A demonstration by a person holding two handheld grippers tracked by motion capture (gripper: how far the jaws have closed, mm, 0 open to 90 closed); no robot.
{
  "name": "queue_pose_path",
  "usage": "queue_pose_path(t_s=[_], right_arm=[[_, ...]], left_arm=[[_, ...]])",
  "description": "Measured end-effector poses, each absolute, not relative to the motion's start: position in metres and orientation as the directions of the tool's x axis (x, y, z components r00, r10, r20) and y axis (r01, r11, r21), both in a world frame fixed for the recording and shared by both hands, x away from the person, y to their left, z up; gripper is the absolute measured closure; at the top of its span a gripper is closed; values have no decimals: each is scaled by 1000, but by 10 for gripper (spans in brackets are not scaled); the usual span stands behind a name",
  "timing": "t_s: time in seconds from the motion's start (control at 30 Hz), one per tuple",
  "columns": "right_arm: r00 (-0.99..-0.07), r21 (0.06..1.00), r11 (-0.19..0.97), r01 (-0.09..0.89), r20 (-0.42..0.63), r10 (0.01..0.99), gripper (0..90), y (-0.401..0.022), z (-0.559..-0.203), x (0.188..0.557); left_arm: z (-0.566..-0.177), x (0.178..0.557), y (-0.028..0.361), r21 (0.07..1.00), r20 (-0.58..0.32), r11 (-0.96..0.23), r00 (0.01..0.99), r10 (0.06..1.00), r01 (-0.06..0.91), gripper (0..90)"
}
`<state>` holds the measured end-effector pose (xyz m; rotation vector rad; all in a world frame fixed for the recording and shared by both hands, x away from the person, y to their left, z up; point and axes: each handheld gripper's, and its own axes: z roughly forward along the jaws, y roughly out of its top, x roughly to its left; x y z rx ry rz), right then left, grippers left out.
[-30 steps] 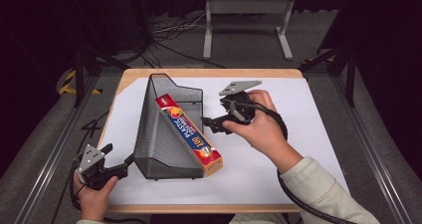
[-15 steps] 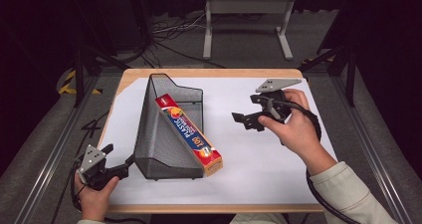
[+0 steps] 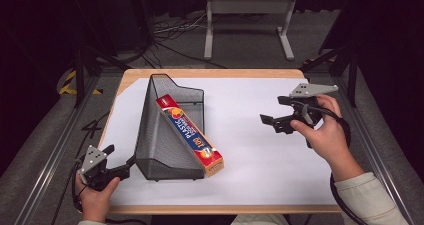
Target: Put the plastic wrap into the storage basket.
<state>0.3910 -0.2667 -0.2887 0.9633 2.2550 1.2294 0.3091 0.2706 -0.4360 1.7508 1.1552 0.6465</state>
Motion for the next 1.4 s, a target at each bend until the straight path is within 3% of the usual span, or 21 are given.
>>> queue_pose_path(t_s=[0.6, 1.4], right_arm=[[-645, 877, 295, 380, 23, 764, 74, -319, -362, 383], [-637, 869, 322, 375, -11, 771, 77, -329, -433, 364]], left_arm=[[-436, 310, 269, 891, -51, -153, 429, 902, 428, 156], [-436, 310, 269, 894, -53, -154, 440, 896, 420, 155]])
